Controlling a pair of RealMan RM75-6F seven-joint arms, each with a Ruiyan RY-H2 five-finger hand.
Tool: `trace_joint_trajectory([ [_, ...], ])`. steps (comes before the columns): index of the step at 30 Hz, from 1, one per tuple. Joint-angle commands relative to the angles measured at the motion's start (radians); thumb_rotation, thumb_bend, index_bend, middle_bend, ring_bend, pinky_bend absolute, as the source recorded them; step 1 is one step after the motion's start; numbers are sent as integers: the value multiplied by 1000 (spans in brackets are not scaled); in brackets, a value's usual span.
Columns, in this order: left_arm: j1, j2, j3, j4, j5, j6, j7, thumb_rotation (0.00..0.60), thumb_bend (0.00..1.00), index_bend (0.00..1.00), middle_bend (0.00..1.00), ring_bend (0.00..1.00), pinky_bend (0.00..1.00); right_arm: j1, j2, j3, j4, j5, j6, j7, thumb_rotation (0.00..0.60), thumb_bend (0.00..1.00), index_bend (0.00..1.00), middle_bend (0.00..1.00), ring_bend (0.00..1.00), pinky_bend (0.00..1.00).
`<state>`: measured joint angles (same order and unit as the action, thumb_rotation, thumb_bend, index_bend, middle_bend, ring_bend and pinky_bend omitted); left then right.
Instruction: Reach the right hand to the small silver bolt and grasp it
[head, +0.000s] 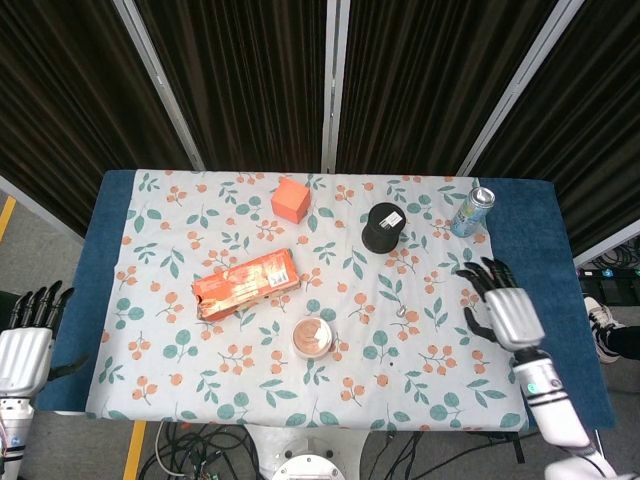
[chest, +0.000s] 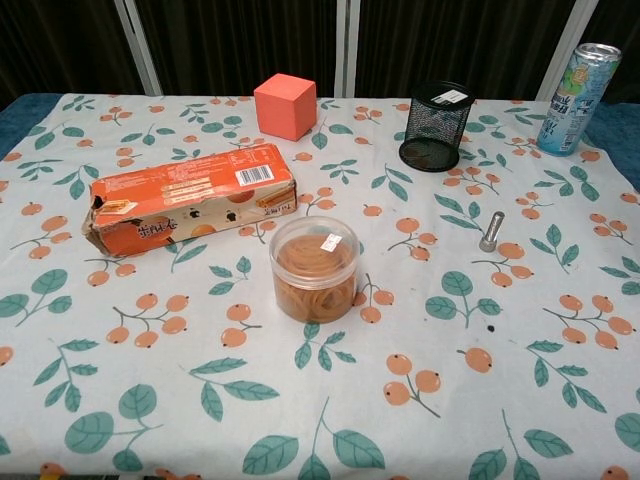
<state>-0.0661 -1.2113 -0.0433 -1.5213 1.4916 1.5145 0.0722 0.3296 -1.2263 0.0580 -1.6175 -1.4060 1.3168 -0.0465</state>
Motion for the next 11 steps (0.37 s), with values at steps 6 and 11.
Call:
trace_joint_trajectory([
  [6,-1,3,3,-24,16,8,14,600,0,90,6,0,0,-178,171,-88,-119,-64,168,73,600,394,154,100,0,0],
  [11,1,6,8,-36,21,10,11,600,0,90,6,0,0,-213,186,-96,-115,-106,210,105,600,396,153,100,0,0],
])
